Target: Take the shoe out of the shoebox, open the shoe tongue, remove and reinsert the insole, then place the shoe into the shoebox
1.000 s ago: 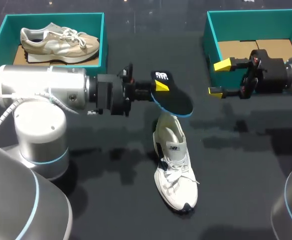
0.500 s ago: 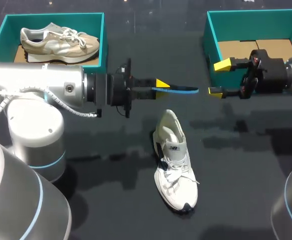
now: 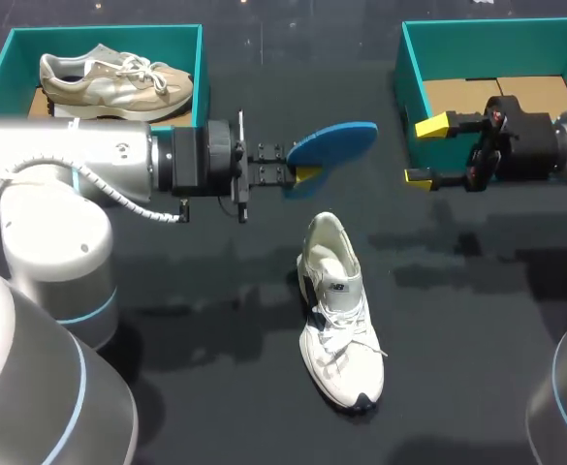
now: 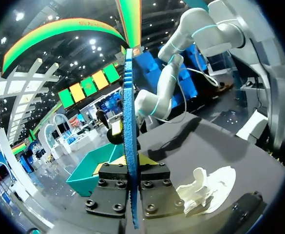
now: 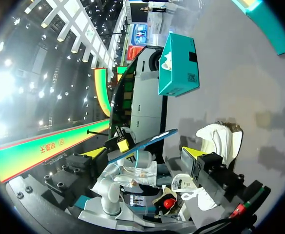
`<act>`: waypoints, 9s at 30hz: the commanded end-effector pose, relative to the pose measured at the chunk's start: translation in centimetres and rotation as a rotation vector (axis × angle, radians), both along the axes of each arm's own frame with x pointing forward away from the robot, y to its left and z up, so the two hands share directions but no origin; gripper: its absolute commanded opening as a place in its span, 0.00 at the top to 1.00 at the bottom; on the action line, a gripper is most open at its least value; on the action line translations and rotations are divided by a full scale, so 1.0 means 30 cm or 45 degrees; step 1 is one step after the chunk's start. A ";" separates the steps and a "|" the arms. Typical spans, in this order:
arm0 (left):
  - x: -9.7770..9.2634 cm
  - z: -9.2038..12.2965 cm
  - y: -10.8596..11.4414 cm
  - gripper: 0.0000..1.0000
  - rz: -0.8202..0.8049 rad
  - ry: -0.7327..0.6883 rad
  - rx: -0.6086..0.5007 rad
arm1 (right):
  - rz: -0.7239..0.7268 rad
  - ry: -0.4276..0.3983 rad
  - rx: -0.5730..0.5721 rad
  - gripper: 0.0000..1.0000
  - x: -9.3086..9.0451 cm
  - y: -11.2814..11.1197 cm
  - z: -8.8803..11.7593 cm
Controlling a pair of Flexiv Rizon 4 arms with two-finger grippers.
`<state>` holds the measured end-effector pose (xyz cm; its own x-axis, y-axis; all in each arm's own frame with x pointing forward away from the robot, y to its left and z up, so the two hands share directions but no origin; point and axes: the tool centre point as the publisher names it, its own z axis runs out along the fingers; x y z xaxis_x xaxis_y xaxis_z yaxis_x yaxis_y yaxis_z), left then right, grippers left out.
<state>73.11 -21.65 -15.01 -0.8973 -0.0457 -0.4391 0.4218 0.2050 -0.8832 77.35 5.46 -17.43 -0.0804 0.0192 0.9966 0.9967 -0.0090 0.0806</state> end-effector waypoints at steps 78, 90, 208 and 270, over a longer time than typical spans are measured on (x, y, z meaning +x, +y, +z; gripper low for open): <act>0.106 -0.013 -0.001 1.00 0.159 2.095 -0.347 | 0.009 -0.017 -0.064 0.00 -0.007 0.002 0.020; 0.123 -0.034 -0.015 1.00 0.167 2.294 -0.383 | 0.022 -0.065 -0.268 0.00 -0.008 0.008 0.085; 0.161 -0.041 -0.030 1.00 0.181 2.458 -0.443 | -0.295 0.059 -1.872 0.00 -0.301 0.335 0.278; 0.161 -0.041 -0.030 1.00 0.181 2.458 -0.443 | -0.230 0.110 -1.505 0.00 -0.275 0.235 0.254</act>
